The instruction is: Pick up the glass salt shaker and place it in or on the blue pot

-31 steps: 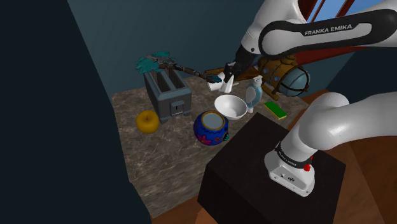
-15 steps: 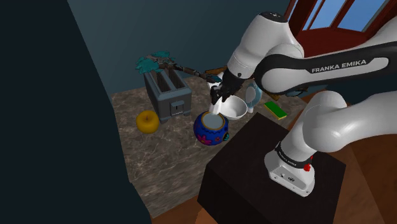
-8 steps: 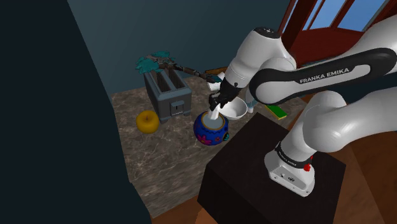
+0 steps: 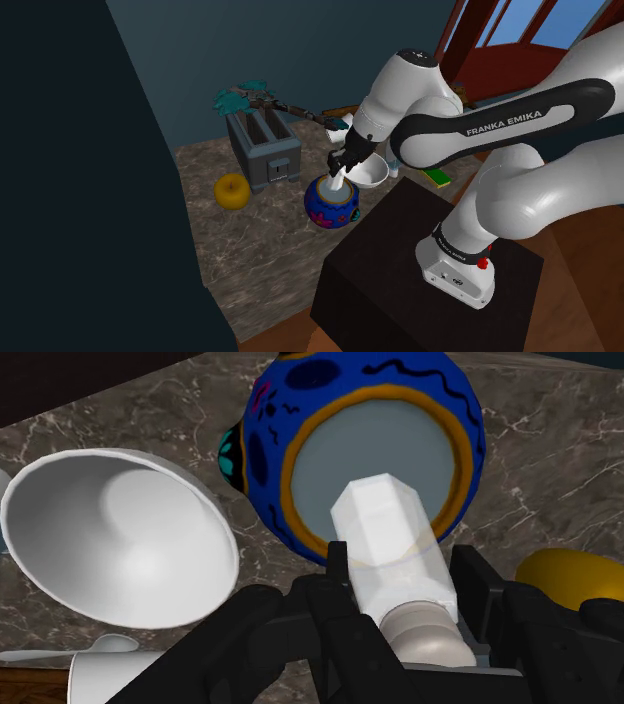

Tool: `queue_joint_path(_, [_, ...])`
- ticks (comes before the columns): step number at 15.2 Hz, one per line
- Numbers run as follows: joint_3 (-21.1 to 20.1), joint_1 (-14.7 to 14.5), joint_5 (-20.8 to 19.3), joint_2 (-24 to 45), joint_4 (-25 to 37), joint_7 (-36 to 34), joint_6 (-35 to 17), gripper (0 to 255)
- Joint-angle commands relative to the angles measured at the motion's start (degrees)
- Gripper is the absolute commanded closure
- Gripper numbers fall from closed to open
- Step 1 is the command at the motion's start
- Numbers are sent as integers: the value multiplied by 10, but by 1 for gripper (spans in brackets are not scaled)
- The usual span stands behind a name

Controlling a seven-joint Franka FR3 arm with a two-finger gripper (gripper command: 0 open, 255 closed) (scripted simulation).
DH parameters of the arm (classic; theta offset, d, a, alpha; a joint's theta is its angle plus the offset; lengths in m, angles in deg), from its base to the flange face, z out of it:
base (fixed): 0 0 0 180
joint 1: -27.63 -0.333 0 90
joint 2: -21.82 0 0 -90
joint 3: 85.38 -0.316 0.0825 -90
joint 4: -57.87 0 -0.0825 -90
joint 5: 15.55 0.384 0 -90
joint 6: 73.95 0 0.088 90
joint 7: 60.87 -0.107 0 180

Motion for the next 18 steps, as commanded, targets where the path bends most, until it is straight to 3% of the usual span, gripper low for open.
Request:
queue_joint_path(1, [0, 0, 0, 0, 0, 0, 0, 255])
queue_joint_path(2, [0, 0, 0, 0, 0, 0, 0, 0])
queue_joint_path(7, [0, 0, 0, 0, 0, 0, 0, 0])
queue_joint_path(11, [13, -3, -8, -88, 28, -1, 116, 0])
queue_joint_path(18, [13, -3, -8, -88, 28, -1, 116, 0])
